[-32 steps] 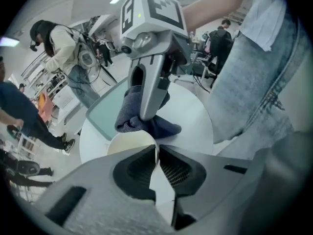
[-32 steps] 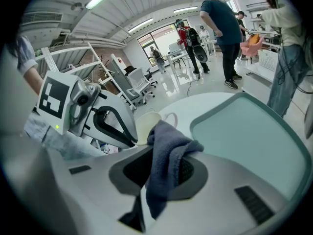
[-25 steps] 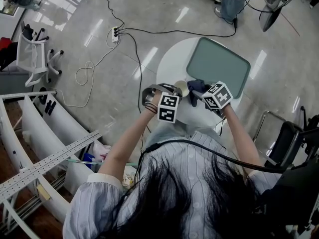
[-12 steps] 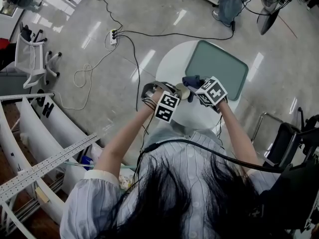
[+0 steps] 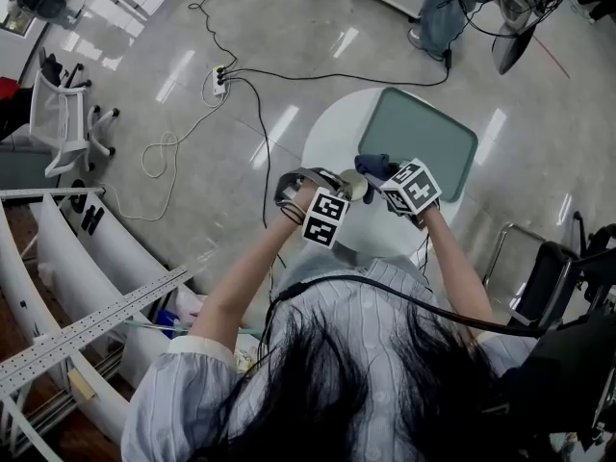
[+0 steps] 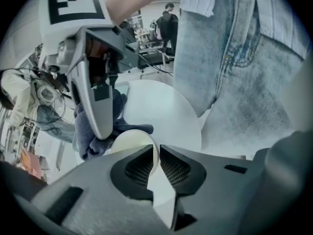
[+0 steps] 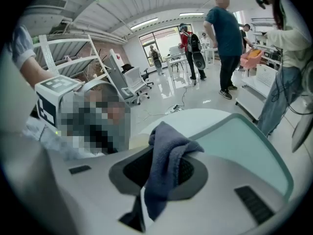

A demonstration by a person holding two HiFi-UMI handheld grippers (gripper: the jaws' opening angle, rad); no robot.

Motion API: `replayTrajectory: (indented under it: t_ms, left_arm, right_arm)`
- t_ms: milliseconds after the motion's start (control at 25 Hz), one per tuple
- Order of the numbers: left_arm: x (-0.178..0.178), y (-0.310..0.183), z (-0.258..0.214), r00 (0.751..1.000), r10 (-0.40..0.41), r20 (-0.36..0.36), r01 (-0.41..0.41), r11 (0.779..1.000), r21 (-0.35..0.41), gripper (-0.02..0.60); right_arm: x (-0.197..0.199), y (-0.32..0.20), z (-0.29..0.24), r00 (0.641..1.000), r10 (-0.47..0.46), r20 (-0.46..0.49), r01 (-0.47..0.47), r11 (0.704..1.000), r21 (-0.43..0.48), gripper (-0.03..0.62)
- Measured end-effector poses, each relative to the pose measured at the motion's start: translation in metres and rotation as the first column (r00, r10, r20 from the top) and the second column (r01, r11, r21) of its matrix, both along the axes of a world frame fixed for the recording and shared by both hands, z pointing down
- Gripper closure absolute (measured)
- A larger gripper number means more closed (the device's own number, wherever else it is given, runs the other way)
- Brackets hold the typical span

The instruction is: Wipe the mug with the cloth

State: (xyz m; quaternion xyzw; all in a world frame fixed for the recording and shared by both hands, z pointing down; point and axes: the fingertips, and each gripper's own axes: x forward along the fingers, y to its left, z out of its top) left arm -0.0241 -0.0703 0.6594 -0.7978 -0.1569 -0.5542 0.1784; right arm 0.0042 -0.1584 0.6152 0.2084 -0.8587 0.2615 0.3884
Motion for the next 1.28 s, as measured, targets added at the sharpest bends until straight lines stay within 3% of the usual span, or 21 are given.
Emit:
replayTrajectory:
  t_ms: [200,360,520,640,840,920,1080,1280]
  left_arm:
    - [0.002,-0.006,-0.021,0.975,-0.204,-0.089,0.199,0.978,-0.054,0.54]
    - [0.001,-0.016,-0.036,0.914,-0.364,-0.177,0.359,0.931,-0.06,0.54]
    - [-0.006,-0.022,-0.049,0.836,-0.495,-0.237,0.492,0.867,-0.074,0.54]
    - [-0.009,-0.029,-0.066,0.729,-0.611,-0.308,0.613,0.783,-0.101,0.54]
    - [-0.014,-0.035,-0.095,0.488,-0.776,-0.4,0.78,0.593,-0.199,0.54]
    - [-0.018,-0.034,-0.101,0.412,-0.811,-0.416,0.816,0.531,-0.227,0.54]
    - [-0.02,-0.024,-0.105,0.3,-0.857,-0.418,0.862,0.431,-0.267,0.54]
    - [-0.025,-0.003,-0.101,0.183,-0.9,-0.396,0.906,0.311,-0.287,0.54]
  right_arm:
    - [0.011,-0.003,-0.019,0.99,0.117,0.074,-0.118,0.993,0.003,0.514]
    - [0.024,-0.003,-0.033,0.973,0.194,0.122,-0.197,0.98,0.011,0.514]
    - [0.033,0.001,-0.045,0.957,0.245,0.153,-0.25,0.968,0.011,0.514]
    - [0.038,0.009,-0.052,0.947,0.265,0.181,-0.27,0.963,0.004,0.514]
    - [0.041,0.023,-0.064,0.939,0.261,0.226,-0.27,0.963,0.008,0.514]
    - [0.038,0.029,-0.066,0.937,0.254,0.24,-0.264,0.965,0.008,0.514]
    - [0.031,0.043,-0.069,0.942,0.215,0.259,-0.223,0.975,0.002,0.514]
    - [0.023,0.064,-0.071,0.949,0.151,0.275,-0.158,0.987,0.003,0.514]
